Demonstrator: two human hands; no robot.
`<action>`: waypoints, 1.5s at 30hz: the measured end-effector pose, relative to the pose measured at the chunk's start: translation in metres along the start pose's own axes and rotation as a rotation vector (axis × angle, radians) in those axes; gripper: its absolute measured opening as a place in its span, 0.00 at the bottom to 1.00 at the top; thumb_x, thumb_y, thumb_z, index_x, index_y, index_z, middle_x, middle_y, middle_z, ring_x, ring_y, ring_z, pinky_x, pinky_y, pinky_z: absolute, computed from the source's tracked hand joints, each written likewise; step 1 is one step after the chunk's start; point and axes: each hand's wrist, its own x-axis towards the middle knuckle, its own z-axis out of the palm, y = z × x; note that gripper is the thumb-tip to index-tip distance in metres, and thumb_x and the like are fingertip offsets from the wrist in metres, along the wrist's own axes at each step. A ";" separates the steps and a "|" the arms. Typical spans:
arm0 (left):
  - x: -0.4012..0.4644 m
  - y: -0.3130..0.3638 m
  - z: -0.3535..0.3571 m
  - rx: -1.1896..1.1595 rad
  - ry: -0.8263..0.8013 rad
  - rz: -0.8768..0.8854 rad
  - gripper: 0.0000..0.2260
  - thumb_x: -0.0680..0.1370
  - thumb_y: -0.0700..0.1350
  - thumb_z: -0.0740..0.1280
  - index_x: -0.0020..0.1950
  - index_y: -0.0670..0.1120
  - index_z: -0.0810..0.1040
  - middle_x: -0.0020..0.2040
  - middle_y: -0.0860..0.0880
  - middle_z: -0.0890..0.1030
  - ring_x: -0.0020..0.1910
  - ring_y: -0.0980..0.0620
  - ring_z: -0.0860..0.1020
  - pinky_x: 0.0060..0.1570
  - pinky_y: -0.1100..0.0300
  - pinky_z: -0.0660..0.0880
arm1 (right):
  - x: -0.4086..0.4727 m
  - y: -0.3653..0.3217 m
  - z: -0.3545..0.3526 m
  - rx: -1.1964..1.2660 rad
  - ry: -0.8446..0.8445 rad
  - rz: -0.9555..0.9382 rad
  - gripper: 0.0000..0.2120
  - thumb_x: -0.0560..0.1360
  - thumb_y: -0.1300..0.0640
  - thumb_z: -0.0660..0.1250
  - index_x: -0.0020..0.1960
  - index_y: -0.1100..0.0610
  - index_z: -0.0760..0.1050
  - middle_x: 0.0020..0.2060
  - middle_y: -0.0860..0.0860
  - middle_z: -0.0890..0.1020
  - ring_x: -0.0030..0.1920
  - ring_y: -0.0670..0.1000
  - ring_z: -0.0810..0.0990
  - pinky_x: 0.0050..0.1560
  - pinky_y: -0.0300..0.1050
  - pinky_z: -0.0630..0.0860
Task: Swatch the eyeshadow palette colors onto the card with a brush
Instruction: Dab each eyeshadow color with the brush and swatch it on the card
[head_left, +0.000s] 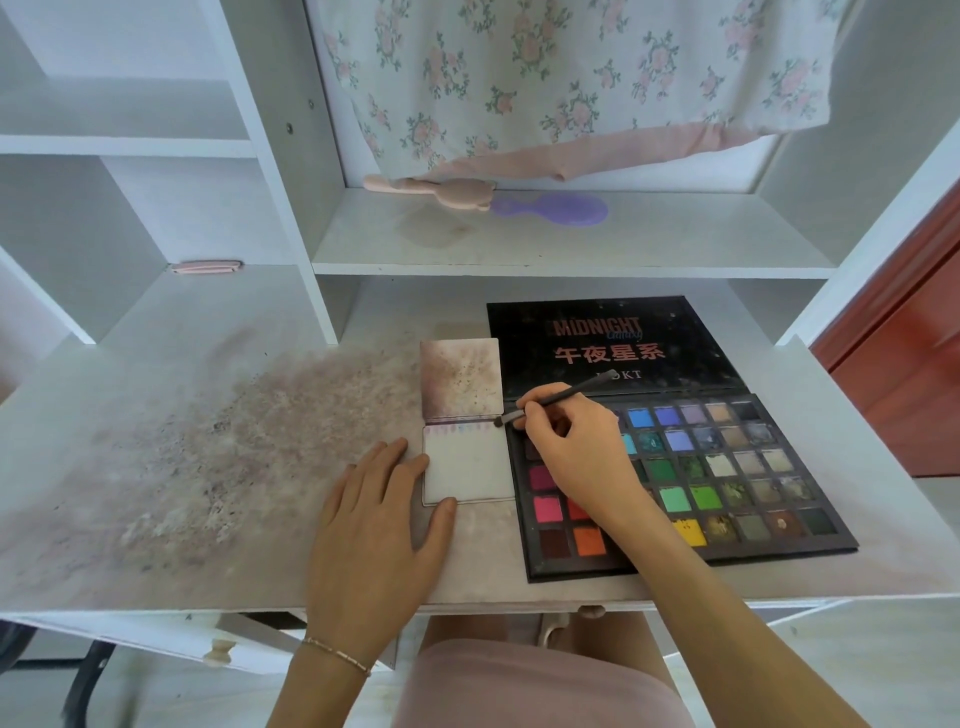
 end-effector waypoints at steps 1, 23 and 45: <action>0.000 0.000 0.000 -0.002 -0.001 0.000 0.25 0.73 0.59 0.53 0.58 0.45 0.78 0.62 0.45 0.77 0.63 0.44 0.73 0.64 0.48 0.65 | 0.000 0.000 0.000 -0.001 0.000 0.000 0.12 0.76 0.59 0.61 0.39 0.43 0.71 0.37 0.54 0.82 0.40 0.51 0.79 0.42 0.40 0.74; 0.000 -0.001 0.001 -0.006 -0.004 0.004 0.26 0.73 0.59 0.53 0.59 0.44 0.78 0.62 0.44 0.77 0.63 0.44 0.74 0.63 0.47 0.65 | 0.001 0.003 0.000 -0.028 -0.014 0.002 0.10 0.76 0.58 0.61 0.39 0.44 0.71 0.36 0.54 0.82 0.39 0.51 0.79 0.40 0.40 0.75; -0.001 -0.003 0.002 -0.010 0.024 0.006 0.21 0.72 0.55 0.62 0.58 0.45 0.79 0.61 0.44 0.78 0.61 0.43 0.75 0.61 0.46 0.66 | -0.013 0.003 -0.027 0.110 0.138 -0.024 0.12 0.76 0.63 0.58 0.43 0.47 0.73 0.36 0.53 0.79 0.39 0.62 0.76 0.40 0.56 0.74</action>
